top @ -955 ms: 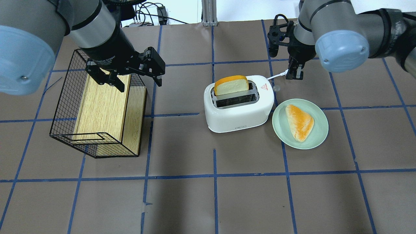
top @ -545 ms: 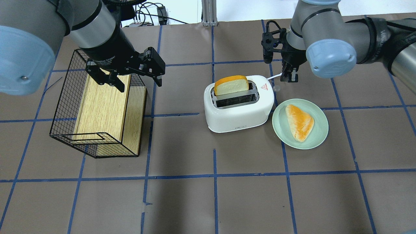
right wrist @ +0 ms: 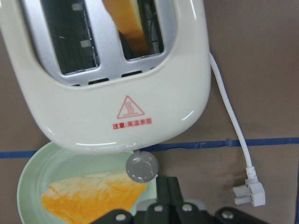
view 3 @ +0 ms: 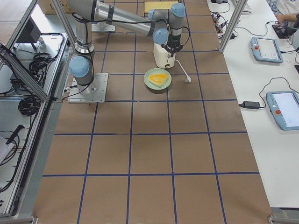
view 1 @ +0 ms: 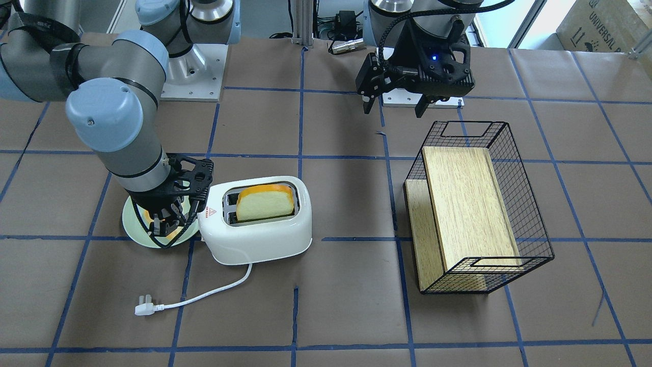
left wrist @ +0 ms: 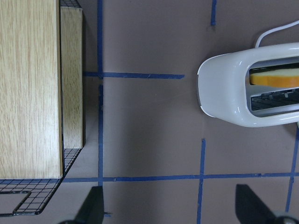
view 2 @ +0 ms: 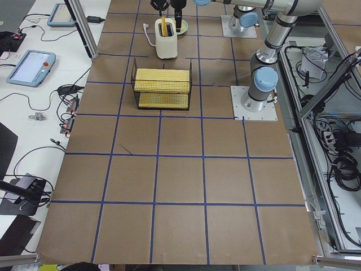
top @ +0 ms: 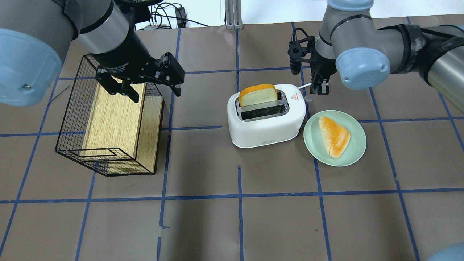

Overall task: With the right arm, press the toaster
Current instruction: 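Press the toaster lever down with the right gripper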

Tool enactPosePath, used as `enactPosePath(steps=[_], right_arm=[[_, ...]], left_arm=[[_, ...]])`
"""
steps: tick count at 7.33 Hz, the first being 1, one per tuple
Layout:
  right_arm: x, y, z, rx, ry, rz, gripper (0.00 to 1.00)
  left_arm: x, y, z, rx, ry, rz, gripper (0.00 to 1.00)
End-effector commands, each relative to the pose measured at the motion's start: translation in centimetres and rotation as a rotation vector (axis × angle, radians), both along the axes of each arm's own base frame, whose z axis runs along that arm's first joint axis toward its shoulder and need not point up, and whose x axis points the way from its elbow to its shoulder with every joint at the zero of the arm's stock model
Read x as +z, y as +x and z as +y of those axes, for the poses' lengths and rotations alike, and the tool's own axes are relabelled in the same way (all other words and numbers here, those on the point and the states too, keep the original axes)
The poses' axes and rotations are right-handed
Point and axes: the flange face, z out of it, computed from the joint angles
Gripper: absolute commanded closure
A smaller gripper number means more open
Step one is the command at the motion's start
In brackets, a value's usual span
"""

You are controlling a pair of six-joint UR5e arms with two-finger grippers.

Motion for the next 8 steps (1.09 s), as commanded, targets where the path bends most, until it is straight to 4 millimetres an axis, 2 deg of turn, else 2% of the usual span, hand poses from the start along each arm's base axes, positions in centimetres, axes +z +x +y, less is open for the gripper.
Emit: enactPosePath(steps=[1,5,8], right_arm=[[-1.7,1.3,0.7,0.020,-0.016,0.012,0.93],[-3.9,1.1,0.4,0.020,0.002,0.003,0.93],[-4.2,1.0,0.3,0.019,0.003,0.001,0.93]], left_arm=[[0.0,0.0,0.0,0.000,0.000,0.000,0.00],[0.0,0.0,0.0,0.000,0.000,0.000,0.00],[0.0,0.0,0.0,0.000,0.000,0.000,0.00]])
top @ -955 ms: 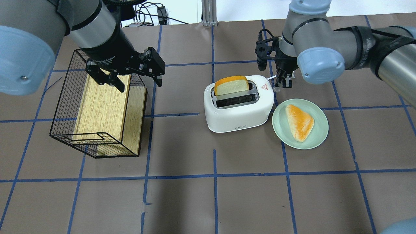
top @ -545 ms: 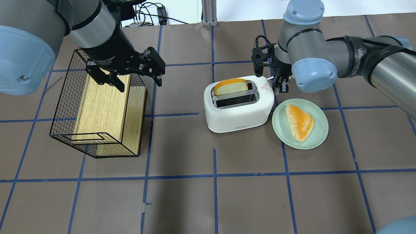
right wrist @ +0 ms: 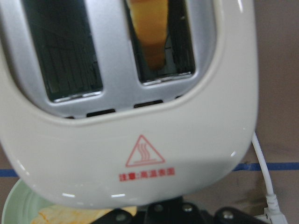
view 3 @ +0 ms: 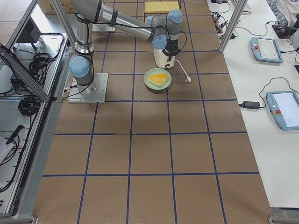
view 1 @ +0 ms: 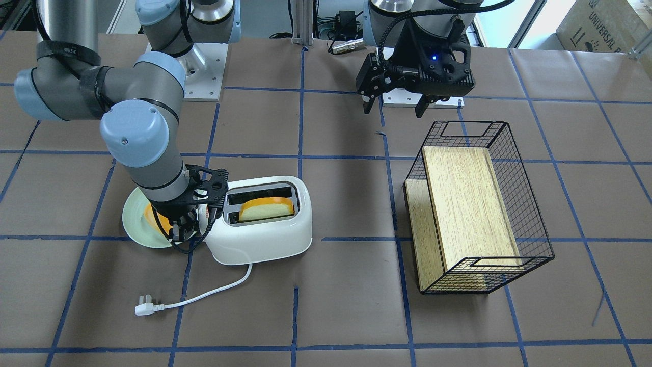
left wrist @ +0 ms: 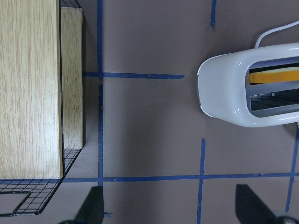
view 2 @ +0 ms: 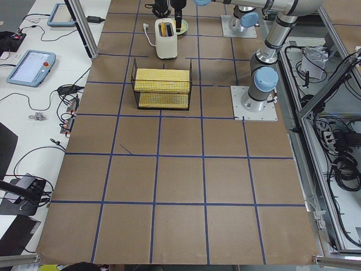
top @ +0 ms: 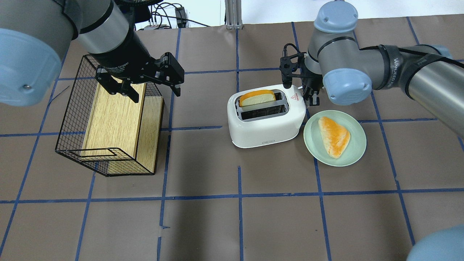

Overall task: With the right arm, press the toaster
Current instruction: 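Press the toaster lever down with the right gripper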

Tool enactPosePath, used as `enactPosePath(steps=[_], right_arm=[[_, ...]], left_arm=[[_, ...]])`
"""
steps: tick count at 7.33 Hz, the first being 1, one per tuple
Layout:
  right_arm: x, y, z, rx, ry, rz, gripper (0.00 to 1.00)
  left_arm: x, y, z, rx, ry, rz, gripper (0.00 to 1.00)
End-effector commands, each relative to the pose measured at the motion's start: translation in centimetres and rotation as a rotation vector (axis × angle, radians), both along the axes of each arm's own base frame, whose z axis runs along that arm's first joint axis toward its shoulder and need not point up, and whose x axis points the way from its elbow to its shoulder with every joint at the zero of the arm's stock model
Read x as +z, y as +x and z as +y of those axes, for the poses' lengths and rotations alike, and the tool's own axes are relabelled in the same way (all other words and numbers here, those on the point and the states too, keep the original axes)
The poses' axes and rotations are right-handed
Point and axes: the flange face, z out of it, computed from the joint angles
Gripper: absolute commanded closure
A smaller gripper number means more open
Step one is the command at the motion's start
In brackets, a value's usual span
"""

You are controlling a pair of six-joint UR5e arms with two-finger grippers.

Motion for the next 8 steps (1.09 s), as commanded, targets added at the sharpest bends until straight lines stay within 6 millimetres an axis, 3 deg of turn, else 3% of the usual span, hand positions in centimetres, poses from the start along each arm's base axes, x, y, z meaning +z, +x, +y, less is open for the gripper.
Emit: enactPosePath(steps=[1,8], right_arm=[[-0.9,-0.1,-0.2,-0.002,0.012,0.001,0.93],[-2.1,0.0,0.0,-0.012,0.028,-0.008,0.93]], left_arm=[[0.0,0.0,0.0,0.000,-0.001,0.000,0.00],[0.0,0.0,0.0,0.000,0.001,0.000,0.00]])
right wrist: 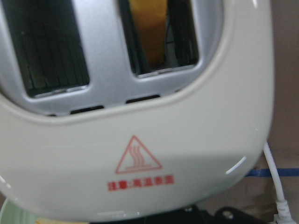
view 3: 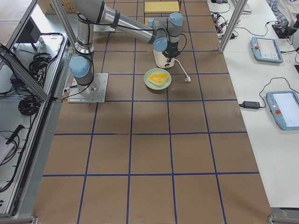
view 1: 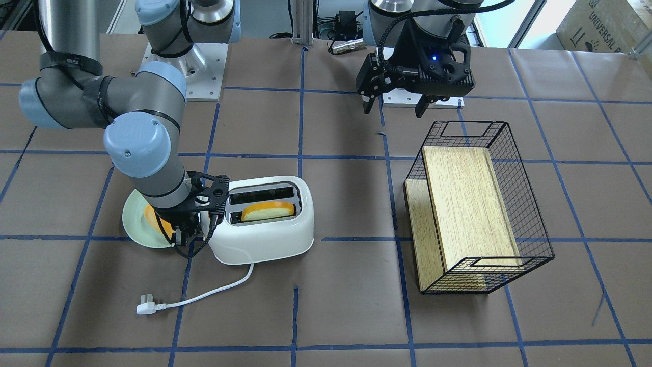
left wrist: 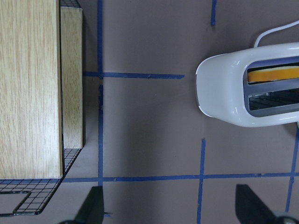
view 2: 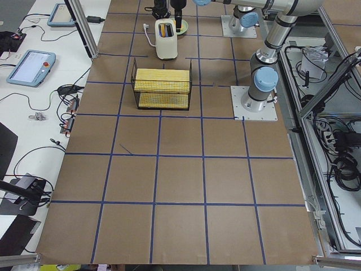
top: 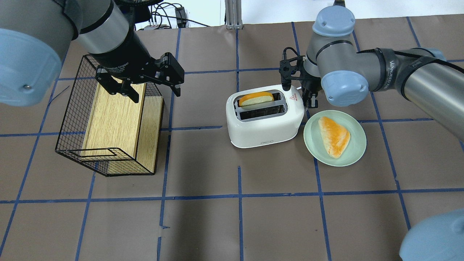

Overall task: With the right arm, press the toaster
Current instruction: 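Press the toaster lever down with the right gripper, then lift the right gripper up and away from the toaster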

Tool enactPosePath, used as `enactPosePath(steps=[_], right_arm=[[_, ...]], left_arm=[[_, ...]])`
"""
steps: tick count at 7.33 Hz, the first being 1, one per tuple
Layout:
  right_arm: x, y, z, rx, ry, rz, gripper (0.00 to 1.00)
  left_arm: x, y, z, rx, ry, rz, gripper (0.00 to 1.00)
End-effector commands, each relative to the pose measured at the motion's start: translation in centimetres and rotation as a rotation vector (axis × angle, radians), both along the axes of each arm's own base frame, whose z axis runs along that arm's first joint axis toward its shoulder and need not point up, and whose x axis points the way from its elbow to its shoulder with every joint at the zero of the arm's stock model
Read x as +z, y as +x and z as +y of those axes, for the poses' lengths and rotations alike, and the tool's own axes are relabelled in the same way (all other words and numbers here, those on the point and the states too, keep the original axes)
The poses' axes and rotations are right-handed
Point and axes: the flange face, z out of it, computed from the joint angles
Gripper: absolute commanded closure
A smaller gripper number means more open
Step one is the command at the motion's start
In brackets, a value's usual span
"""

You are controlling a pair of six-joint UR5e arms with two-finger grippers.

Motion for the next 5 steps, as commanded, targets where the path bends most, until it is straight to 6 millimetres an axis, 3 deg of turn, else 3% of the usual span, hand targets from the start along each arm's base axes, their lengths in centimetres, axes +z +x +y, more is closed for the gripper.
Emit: enactPosePath(steps=[1,4,5], right_arm=[[-0.7,-0.2,0.4,-0.003,-0.008,-0.001,0.93],[1.1,-0.4,0.1,-0.022,-0.039,-0.001,0.93],[3.4,-0.5,-0.4,-0.032,-0.077,-0.015,0.94]], left_arm=[[0.0,0.0,0.0,0.000,0.000,0.000,0.00],[0.0,0.0,0.0,0.000,0.000,0.000,0.00],[0.0,0.0,0.0,0.000,0.000,0.000,0.00]])
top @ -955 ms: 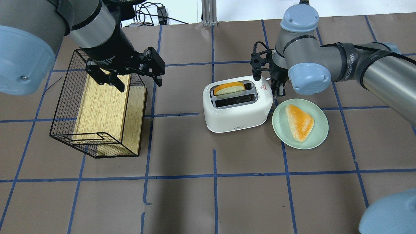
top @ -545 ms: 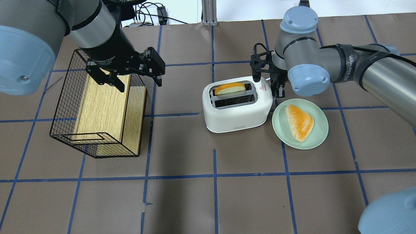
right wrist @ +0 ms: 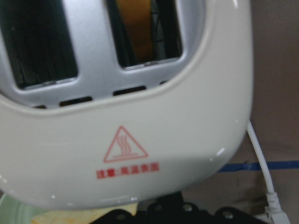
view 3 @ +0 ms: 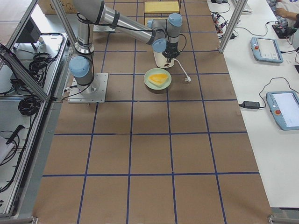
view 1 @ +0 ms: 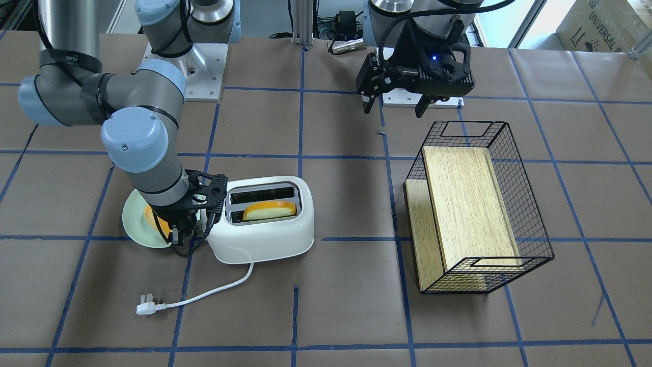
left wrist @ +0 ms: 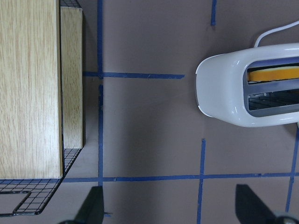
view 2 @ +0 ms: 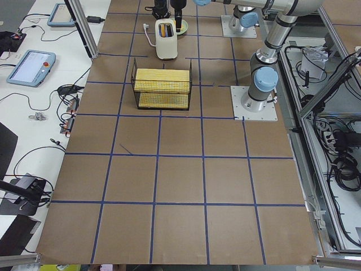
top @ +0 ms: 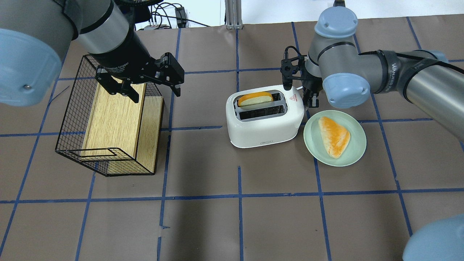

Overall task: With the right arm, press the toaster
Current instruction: 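Lift the right gripper up and away from the toaster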

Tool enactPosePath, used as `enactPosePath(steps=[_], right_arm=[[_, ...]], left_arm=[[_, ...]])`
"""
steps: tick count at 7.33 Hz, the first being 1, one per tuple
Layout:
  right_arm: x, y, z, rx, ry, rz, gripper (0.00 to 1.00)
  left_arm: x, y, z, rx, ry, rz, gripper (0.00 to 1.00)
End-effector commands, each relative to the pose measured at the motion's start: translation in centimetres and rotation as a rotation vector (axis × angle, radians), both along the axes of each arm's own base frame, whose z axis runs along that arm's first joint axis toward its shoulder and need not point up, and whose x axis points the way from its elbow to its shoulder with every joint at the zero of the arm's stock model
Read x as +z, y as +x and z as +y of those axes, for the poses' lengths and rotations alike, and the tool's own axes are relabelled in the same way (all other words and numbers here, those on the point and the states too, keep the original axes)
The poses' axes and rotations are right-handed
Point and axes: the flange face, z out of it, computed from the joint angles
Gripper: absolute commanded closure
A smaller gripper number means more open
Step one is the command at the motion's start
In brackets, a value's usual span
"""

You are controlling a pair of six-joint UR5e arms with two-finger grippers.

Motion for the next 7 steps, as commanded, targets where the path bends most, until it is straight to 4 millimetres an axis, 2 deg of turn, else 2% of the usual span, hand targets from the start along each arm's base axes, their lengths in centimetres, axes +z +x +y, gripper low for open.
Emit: enactPosePath(steps=[1,2,3,5,7], right_arm=[[5.8,0.3,-0.6,-0.051,-0.051,-0.047,0.93],[9.0,0.9,-0.4,-0.149,-0.015,-0.052,0.93],[11.3,0.9,-0.3,-0.169,0.001,-0.052,0.93],[15.6,0.0,0.2,-0.377,0.027,-0.050,0.93],[19.0,0.0,3.0,-0.702,0.037,-0.047,0.92]], left_arm=[[0.0,0.0,0.0,0.000,0.000,0.000,0.00],[0.0,0.0,0.0,0.000,0.000,0.000,0.00],[0.0,0.0,0.0,0.000,0.000,0.000,0.00],[0.0,0.0,0.0,0.000,0.000,0.000,0.00],[0.0,0.0,0.0,0.000,0.000,0.000,0.00]])
